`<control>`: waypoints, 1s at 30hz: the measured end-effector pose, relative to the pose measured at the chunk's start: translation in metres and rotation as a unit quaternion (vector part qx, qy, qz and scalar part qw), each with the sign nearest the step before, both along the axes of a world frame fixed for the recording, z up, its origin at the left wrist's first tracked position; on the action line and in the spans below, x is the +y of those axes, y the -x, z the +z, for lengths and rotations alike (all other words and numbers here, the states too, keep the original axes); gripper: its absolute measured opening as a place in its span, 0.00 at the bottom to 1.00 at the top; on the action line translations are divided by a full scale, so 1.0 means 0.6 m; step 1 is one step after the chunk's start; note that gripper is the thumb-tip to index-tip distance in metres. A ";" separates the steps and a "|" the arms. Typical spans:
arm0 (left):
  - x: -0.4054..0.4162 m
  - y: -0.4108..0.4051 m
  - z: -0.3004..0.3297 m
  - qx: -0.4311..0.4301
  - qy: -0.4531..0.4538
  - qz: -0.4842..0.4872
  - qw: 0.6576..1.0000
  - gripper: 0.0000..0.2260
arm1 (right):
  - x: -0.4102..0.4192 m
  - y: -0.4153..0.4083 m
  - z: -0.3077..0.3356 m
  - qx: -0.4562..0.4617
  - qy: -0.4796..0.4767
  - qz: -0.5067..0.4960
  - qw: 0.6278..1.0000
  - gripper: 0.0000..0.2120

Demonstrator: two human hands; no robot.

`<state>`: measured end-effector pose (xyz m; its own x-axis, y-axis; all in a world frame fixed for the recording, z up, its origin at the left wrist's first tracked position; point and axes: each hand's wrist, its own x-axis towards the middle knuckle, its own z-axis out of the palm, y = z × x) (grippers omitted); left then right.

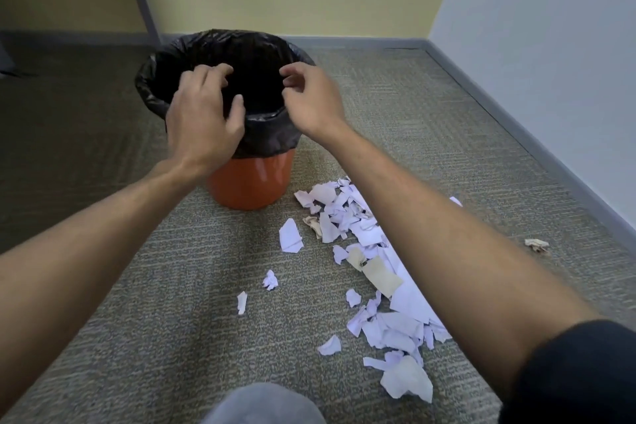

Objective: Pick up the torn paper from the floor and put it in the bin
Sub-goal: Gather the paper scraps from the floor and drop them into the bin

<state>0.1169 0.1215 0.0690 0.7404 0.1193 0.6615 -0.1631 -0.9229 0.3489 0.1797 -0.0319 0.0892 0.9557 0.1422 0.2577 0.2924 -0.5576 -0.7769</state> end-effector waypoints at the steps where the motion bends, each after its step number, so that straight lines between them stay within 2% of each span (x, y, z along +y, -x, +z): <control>1: -0.004 0.012 -0.010 -0.009 -0.012 -0.028 0.999 0.18 | -0.012 0.013 -0.010 -0.016 -0.009 -0.002 1.000 0.18; 5: -0.024 0.067 -0.069 0.012 -0.048 -0.094 0.994 0.15 | -0.056 0.063 -0.081 -0.035 0.016 -0.003 0.999 0.14; 8: -0.035 0.102 -0.126 0.099 -0.047 -0.089 0.990 0.11 | -0.079 0.091 -0.155 0.023 0.058 0.013 0.998 0.13; 10: -0.040 0.123 -0.167 0.184 -0.055 -0.069 0.979 0.13 | -0.085 0.105 -0.204 0.070 0.091 0.026 0.993 0.13; 14: -0.039 0.156 -0.246 0.386 -0.111 -0.022 0.915 0.23 | -0.081 0.122 -0.285 0.148 0.171 0.033 0.974 0.17; 17: -0.028 0.179 -0.290 0.478 -0.116 -0.001 0.871 0.26 | -0.071 0.128 -0.331 0.181 0.226 0.035 0.957 0.18; 19: -0.026 0.194 -0.314 0.496 -0.094 0.000 0.863 0.24 | -0.065 0.127 -0.355 0.191 0.252 0.032 0.948 0.19; 22: -0.027 0.209 -0.341 0.486 -0.068 -0.009 0.871 0.18 | -0.055 0.123 -0.378 0.206 0.295 0.043 0.932 0.30; 24: -0.029 0.216 -0.357 0.478 -0.053 -0.014 0.877 0.14 | -0.046 0.123 -0.389 0.195 0.328 0.044 0.923 0.33; 28: -0.037 0.223 -0.378 0.440 -0.003 -0.025 0.898 0.06 | -0.031 0.120 -0.403 0.183 0.316 0.010 0.931 0.27; 30: -0.042 0.223 -0.383 0.426 0.019 -0.031 0.904 0.07 | -0.028 0.121 -0.407 0.194 0.270 -0.003 0.943 0.22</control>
